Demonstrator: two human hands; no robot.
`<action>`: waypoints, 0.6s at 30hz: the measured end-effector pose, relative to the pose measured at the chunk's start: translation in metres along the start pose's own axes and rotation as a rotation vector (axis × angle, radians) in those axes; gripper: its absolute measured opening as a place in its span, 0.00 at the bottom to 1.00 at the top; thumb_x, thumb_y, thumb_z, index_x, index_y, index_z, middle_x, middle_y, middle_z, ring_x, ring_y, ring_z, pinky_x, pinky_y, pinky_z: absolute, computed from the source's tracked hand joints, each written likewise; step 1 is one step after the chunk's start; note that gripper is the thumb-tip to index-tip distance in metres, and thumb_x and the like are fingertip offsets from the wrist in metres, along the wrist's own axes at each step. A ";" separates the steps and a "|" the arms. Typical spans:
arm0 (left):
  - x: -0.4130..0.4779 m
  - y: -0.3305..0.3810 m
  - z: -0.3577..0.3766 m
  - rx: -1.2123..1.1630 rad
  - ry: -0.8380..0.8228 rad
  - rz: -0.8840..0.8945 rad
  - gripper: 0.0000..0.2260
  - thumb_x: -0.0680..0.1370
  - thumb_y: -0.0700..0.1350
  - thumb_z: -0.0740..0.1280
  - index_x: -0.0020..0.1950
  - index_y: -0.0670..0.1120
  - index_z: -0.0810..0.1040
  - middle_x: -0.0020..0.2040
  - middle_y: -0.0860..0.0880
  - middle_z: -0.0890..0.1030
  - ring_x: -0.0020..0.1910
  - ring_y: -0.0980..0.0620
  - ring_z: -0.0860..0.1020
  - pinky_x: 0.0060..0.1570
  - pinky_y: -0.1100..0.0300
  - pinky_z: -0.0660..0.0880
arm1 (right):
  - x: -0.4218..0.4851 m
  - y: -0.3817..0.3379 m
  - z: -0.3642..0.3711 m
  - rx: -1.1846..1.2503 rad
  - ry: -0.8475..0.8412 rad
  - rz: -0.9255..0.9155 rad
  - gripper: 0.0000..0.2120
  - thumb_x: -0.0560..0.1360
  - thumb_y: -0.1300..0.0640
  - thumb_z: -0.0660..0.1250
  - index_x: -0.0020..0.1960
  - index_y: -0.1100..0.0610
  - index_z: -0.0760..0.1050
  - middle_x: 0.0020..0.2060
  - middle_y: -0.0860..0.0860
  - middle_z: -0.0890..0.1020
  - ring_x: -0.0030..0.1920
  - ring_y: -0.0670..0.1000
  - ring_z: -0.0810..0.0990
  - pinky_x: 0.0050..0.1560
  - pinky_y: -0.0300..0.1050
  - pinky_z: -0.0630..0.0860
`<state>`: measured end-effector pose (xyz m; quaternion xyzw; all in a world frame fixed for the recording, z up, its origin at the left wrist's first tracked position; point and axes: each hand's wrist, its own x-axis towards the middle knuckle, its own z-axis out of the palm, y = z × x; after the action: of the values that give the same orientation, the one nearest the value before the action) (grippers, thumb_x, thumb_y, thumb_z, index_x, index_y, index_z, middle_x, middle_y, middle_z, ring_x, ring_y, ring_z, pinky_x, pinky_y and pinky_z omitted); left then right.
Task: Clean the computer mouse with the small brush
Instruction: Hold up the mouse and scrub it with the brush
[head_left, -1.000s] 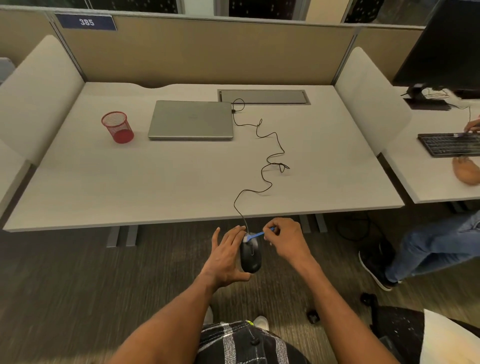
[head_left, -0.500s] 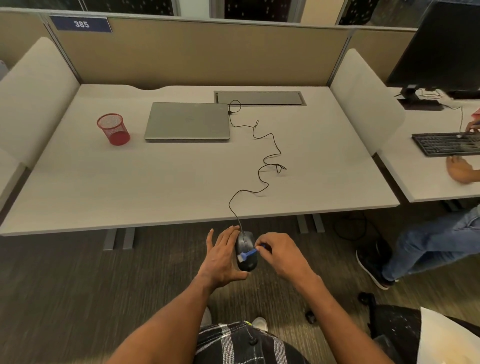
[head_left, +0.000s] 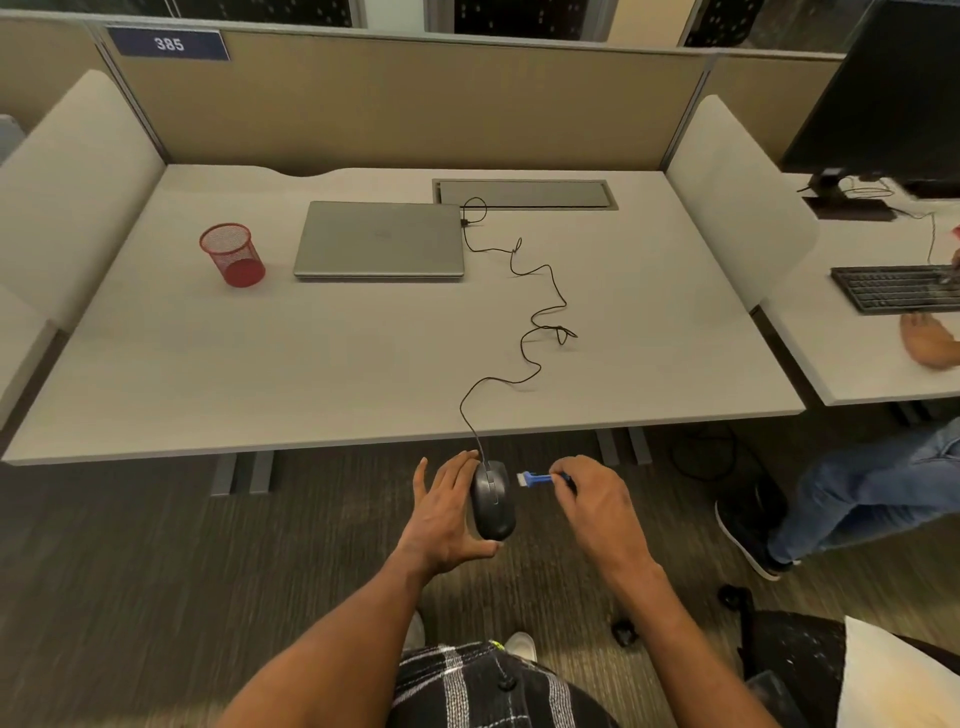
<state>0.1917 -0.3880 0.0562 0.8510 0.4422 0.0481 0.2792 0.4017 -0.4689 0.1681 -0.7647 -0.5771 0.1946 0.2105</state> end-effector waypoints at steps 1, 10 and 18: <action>0.000 -0.001 0.000 0.000 -0.002 0.003 0.56 0.67 0.74 0.72 0.85 0.51 0.51 0.85 0.52 0.54 0.85 0.53 0.48 0.80 0.38 0.31 | 0.000 -0.001 0.002 0.045 -0.017 0.000 0.05 0.82 0.56 0.68 0.56 0.50 0.80 0.47 0.43 0.80 0.47 0.40 0.79 0.45 0.27 0.72; -0.001 -0.003 -0.003 0.016 -0.007 0.039 0.55 0.67 0.73 0.72 0.85 0.51 0.50 0.85 0.52 0.55 0.85 0.53 0.49 0.81 0.37 0.33 | 0.002 -0.012 0.016 0.095 0.093 -0.033 0.05 0.81 0.58 0.70 0.56 0.53 0.81 0.46 0.44 0.80 0.43 0.39 0.78 0.44 0.25 0.72; 0.001 -0.004 -0.006 0.143 -0.025 0.104 0.55 0.68 0.74 0.69 0.85 0.50 0.49 0.85 0.51 0.53 0.85 0.52 0.47 0.80 0.35 0.32 | 0.023 -0.048 0.004 -0.167 -0.283 0.088 0.06 0.84 0.54 0.64 0.57 0.52 0.78 0.50 0.50 0.81 0.50 0.47 0.80 0.58 0.46 0.80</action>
<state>0.1872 -0.3832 0.0587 0.8910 0.3964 0.0204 0.2204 0.3674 -0.4345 0.1896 -0.7692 -0.5809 0.2606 0.0540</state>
